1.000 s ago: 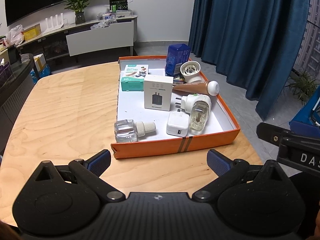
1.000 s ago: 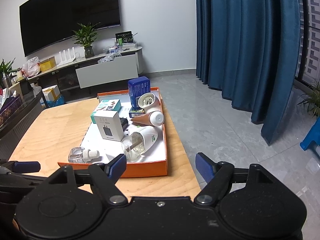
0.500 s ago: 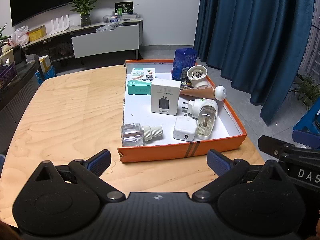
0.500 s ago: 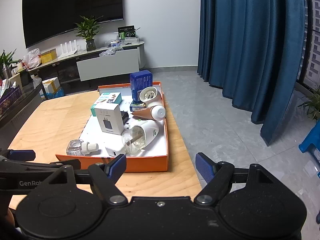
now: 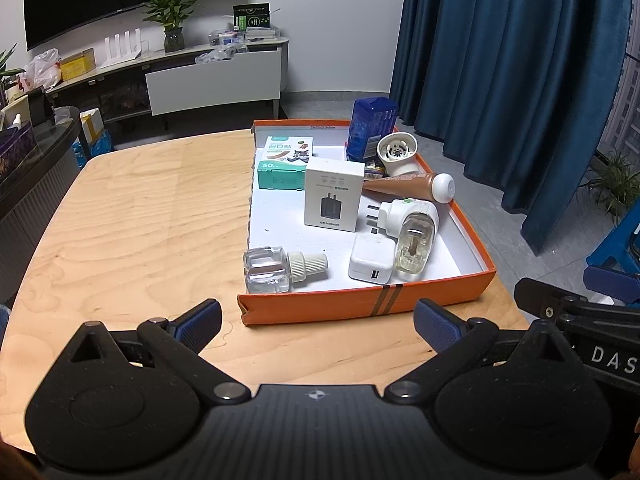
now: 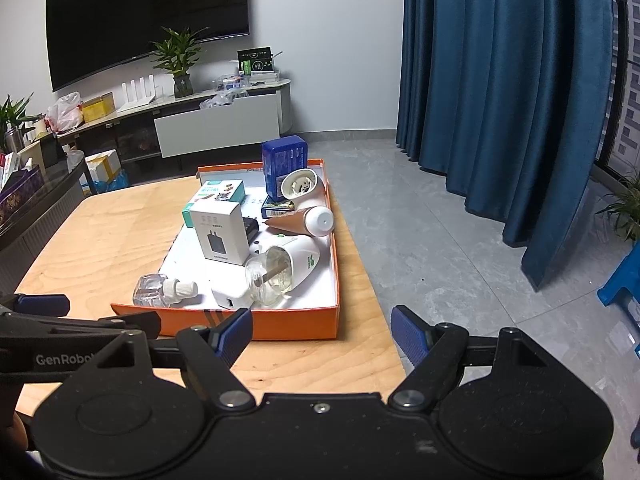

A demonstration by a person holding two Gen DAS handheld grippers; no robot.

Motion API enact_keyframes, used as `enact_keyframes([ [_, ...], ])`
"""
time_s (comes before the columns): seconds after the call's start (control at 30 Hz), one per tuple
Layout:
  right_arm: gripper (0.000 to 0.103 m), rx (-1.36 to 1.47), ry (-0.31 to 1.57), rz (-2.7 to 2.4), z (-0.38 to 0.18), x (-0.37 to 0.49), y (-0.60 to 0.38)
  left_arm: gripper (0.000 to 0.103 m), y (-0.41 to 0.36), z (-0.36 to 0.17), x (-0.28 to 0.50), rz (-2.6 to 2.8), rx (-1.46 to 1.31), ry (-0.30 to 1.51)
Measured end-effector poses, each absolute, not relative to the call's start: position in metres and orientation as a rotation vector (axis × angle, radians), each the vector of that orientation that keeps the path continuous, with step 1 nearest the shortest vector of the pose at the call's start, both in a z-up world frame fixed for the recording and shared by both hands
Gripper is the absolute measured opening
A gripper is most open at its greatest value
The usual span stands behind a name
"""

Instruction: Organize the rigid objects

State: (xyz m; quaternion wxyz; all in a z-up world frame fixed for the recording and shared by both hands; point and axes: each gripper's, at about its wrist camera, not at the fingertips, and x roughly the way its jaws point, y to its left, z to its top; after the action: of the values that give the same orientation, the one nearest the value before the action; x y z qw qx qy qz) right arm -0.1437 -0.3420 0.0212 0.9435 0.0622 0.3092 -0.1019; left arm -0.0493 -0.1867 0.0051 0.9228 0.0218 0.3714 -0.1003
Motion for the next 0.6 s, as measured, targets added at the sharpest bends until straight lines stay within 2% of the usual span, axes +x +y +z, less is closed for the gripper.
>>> enact_keyframes([
  [0.6,0.090,0.121,0.638,-0.205,0.0149,-0.1423,-0.3408,0.103,-0.1833,0.0028,-0.0472,-0.204,0.036,0.773],
])
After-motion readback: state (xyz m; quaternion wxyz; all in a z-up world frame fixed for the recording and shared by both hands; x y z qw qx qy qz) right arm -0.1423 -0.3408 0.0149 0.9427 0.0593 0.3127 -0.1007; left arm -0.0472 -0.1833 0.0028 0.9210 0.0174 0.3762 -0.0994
